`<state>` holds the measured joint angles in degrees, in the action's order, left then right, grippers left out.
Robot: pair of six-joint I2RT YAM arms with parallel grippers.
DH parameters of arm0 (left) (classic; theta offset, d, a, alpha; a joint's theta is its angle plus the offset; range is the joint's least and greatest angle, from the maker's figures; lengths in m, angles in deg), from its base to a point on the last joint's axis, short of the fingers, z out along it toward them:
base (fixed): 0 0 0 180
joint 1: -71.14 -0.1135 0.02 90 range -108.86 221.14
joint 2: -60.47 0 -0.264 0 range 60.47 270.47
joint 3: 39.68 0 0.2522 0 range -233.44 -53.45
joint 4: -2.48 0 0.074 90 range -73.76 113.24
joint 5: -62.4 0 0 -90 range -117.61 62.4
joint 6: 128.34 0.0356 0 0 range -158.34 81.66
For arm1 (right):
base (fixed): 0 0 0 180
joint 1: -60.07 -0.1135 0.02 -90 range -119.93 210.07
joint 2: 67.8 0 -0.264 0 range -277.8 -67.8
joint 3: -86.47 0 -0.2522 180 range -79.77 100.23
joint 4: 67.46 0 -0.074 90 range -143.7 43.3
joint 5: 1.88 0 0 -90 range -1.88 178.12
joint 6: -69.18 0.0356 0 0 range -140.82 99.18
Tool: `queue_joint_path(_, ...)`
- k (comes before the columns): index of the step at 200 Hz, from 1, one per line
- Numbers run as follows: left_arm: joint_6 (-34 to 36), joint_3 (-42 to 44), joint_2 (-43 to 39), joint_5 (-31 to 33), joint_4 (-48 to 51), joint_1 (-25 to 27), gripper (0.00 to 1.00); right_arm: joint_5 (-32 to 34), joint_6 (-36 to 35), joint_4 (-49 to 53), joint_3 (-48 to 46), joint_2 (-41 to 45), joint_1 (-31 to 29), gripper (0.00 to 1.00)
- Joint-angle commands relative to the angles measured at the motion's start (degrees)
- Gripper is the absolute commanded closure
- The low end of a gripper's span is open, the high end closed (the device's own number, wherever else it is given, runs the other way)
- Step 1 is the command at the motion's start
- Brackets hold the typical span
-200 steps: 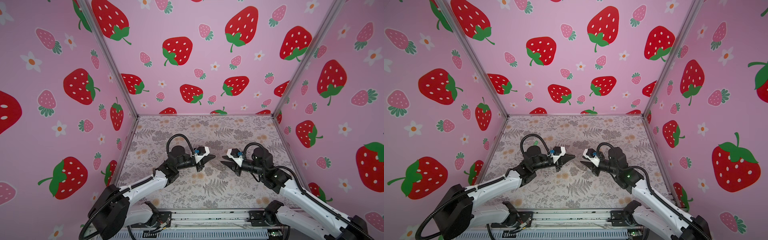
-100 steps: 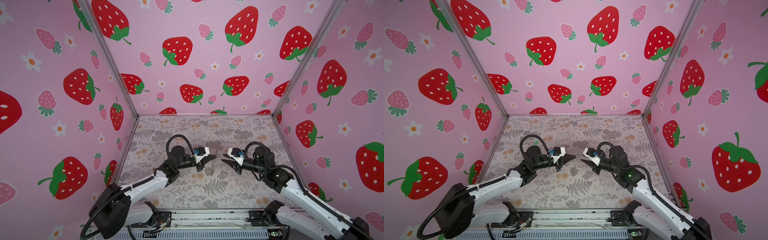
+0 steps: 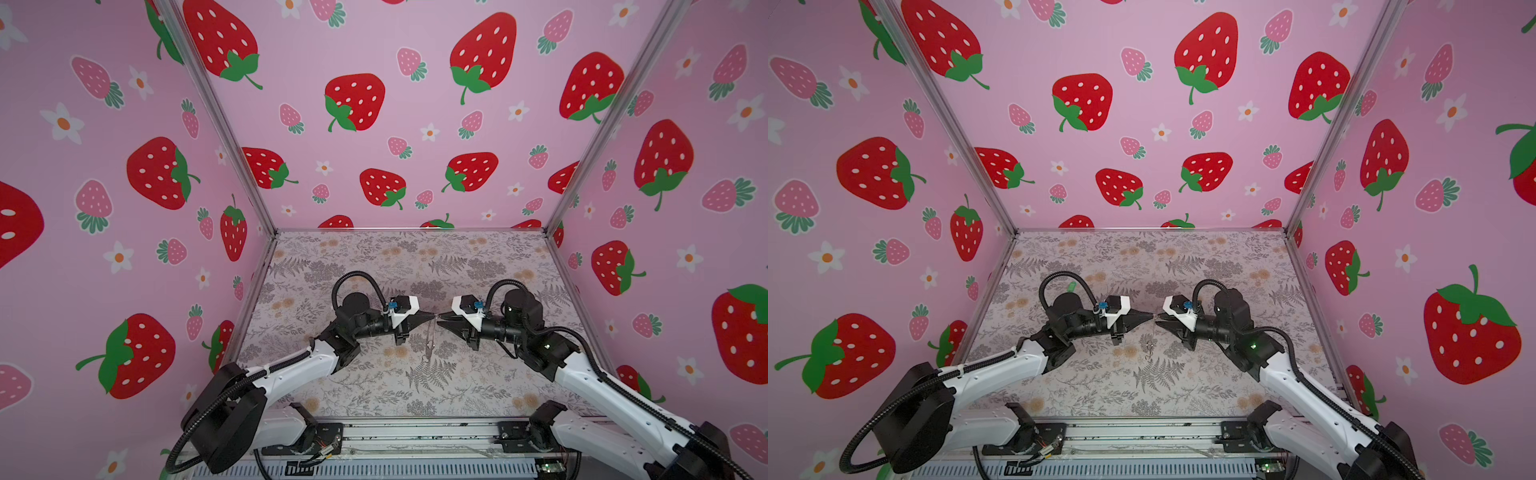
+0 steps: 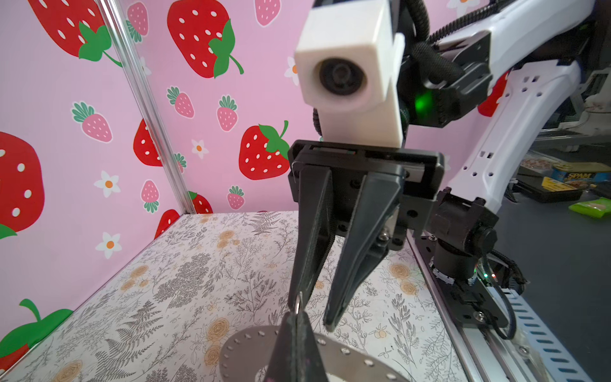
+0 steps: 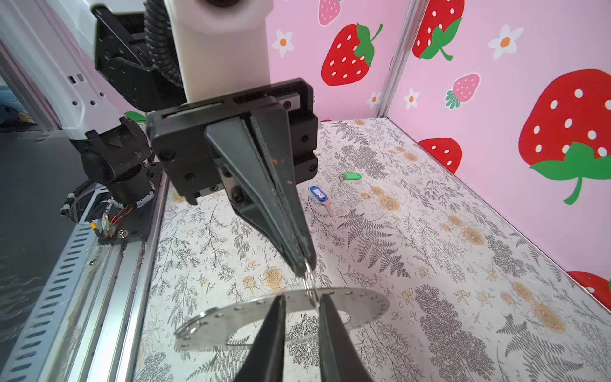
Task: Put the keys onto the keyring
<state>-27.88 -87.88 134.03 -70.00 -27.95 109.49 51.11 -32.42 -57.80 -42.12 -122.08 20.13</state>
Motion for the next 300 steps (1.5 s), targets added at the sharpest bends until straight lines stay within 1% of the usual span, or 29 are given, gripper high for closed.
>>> queue_joint_path(1, -1.1, -0.3, 0.0, -2.1, -4.2, -0.2, 1.0, -2.0, 0.7, -1.4, -0.3, -0.5, 0.1, 0.8)
queue_joint_path(53, -1.9, -0.2, 0.1, -3.2, -4.9, -0.2, 1.0, -1.9, 0.5, -1.6, -0.7, -0.6, 0.1, 0.84)
queue_joint_path(103, -2.5, -0.6, 0.4, -4.3, -4.9, -0.2, 1.0, -1.7, 0.1, -1.9, -1.4, 0.2, 0.1, 0.91)
queue_joint_path(195, -3.4, -1.5, 1.7, -5.7, -4.7, -0.2, 1.0, -2.6, 0.5, -3.6, -2.0, 0.3, 0.2, 0.95)
queue_joint_path(210, -3.3, -1.7, 1.8, -5.8, -4.6, -0.2, 1.0, -2.4, 0.4, -3.7, -2.0, 0.3, 0.1, 0.97)
queue_joint_path(235, -2.4, -2.0, 1.6, -5.7, -2.6, -0.2, 1.0, -2.1, 0.0, -3.6, -2.0, 0.4, 0.1, 0.98)
queue_joint_path(240, -1.9, -2.0, 1.4, -5.5, -2.1, -0.2, 0.96, -1.9, 0.1, -3.5, -2.0, 0.4, 0.1, 0.98)
queue_joint_path(243, -1.7, -2.0, 1.2, -5.3, -1.7, -0.2, 0.9, -1.8, -0.1, -3.4, -2.0, 0.5, 0.1, 0.98)
queue_joint_path(249, -1.1, -2.0, 0.7, -4.9, -0.9, -0.2, 0.84, -1.4, -0.2, -3.1, -2.0, 0.5, 0.1, 0.98)
queue_joint_path(262, 0.7, -1.9, -0.8, -3.8, 1.6, -0.2, 0.75, -0.3, -0.6, -2.6, -2.1, 0.6, 0.1, 0.99)
queue_joint_path(279, 3.7, -2.2, -3.1, -3.0, 6.5, -0.6, 0.71, 1.1, -1.3, -2.3, -2.3, 1.2, 0.1, 0.99)
queue_joint_path(300, 7.5, -2.2, -5.8, -2.3, 12.3, -1.3, 0.69, 2.4, -2.8, -1.6, -2.2, 1.4, 0.1, 0.99)
